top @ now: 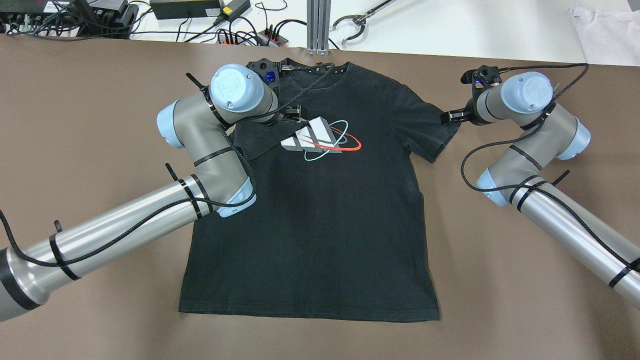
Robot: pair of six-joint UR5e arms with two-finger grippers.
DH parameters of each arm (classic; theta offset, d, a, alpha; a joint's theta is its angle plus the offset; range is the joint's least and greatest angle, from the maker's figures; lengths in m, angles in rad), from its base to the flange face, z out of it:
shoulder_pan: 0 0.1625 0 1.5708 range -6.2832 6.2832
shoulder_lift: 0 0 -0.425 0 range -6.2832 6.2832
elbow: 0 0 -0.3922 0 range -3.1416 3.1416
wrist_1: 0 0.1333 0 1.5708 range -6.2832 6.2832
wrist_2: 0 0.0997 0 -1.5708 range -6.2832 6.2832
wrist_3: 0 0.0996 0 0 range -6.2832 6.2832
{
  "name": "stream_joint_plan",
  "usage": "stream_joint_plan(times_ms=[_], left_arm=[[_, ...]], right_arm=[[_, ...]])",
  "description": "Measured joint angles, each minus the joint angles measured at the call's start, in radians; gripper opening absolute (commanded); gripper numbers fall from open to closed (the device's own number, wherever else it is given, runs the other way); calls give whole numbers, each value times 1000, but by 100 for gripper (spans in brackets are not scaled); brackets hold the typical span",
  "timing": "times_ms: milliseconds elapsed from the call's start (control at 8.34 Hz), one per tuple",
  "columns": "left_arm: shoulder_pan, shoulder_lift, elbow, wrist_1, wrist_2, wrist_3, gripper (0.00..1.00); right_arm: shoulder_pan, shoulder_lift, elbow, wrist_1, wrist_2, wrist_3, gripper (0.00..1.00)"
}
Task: Fold clothes
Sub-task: 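Grasp the other sleeve with the right gripper and fold it inward over the chest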
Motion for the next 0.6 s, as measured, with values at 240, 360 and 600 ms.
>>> stream_joint_plan(times_ms=[240,360,600], left_arm=[[0,0,0,0,0,0,100],[0,0,0,0,0,0,100],[0,0,0,0,0,0,100]], right_arm=[[-5,-2,-6,0,0,-5,24],[-6,-2,-8,0,0,-6,0],[-6,0,-7,-1,0,-3,0]])
